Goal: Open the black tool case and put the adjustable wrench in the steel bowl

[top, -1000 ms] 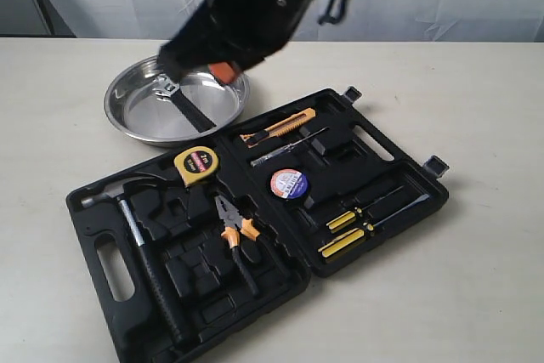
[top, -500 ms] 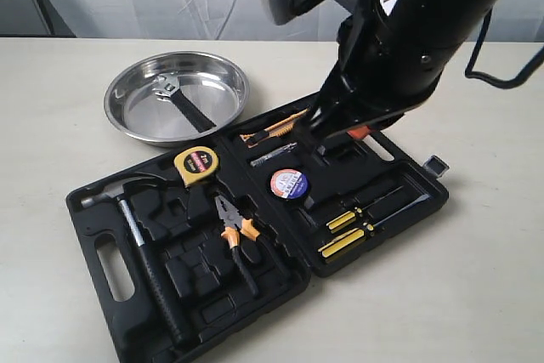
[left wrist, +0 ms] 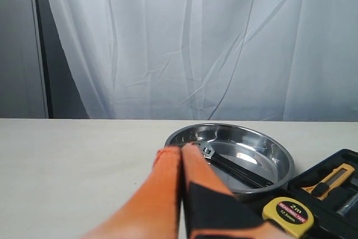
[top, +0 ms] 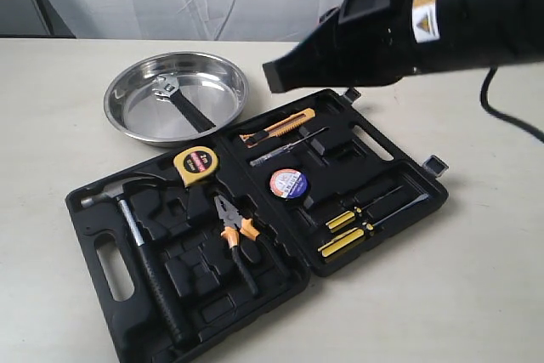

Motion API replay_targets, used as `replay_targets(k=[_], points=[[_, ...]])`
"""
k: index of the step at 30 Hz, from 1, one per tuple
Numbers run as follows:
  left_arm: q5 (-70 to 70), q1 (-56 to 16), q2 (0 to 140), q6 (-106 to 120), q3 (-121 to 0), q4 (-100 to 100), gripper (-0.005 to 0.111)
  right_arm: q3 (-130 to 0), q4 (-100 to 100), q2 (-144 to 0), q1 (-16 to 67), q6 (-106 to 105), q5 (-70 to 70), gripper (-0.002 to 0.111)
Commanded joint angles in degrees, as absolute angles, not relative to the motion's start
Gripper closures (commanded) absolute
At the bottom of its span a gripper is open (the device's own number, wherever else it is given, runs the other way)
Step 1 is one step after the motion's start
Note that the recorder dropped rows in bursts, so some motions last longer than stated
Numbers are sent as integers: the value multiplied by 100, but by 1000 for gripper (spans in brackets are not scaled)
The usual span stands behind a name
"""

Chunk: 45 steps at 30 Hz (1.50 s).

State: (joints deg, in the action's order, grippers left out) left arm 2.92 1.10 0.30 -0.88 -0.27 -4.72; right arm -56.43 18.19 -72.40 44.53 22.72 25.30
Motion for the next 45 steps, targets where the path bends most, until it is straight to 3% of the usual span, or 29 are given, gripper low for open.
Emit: replay_targets(k=[1,12,23,32,37,45], points=[[294,46,0,-92,0,-479,107,-4453,1868,-6637,4334,2730,709,109],[294,46,0,-92,0,-479,107,-2288,852,-4119,3140,2910,-313,109],[288,46,0,-92,0,-479,107,0,1229,-1727,860,3215,-2105,109],[288,46,0,-92,0,-479,107,0,1608,-33,30,3928,-113,109],[287,46,0,-92,0,-420,107,0,809,0,-46,3956,1191,109],[287,46,0,-92,0,-366,107,0,696,0,-46,3956,1317,109]])
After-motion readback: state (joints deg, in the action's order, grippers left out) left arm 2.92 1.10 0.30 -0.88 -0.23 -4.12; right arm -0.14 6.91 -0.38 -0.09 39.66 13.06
